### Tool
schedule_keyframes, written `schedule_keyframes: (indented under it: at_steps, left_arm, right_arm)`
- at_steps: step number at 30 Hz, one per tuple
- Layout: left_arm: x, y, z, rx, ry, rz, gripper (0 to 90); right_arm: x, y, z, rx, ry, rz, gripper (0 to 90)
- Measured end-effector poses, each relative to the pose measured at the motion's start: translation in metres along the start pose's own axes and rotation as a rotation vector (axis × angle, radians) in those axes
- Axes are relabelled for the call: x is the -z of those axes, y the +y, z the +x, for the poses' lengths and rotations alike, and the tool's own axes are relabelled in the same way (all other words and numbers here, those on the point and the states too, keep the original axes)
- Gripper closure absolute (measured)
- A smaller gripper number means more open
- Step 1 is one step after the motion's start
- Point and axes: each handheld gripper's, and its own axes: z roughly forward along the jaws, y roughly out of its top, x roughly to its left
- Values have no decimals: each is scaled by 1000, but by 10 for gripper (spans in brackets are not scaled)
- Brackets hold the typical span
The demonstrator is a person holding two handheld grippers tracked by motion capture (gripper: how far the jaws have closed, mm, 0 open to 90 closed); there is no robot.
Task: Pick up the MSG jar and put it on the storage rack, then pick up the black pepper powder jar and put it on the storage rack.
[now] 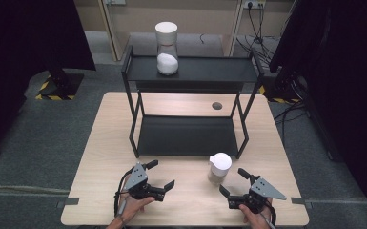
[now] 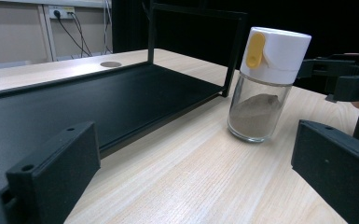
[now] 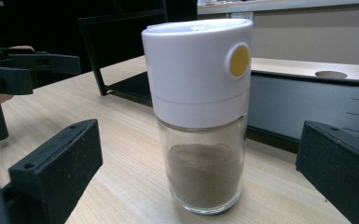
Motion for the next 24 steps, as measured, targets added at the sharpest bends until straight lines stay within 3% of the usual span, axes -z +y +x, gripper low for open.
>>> schedule_keyframes:
  at_steps: [24]
  left_arm:
    - [2, -3, 0, 12, 27, -6, 3]
  right_arm:
    - [-2, -2, 0, 11, 4, -21, 6]
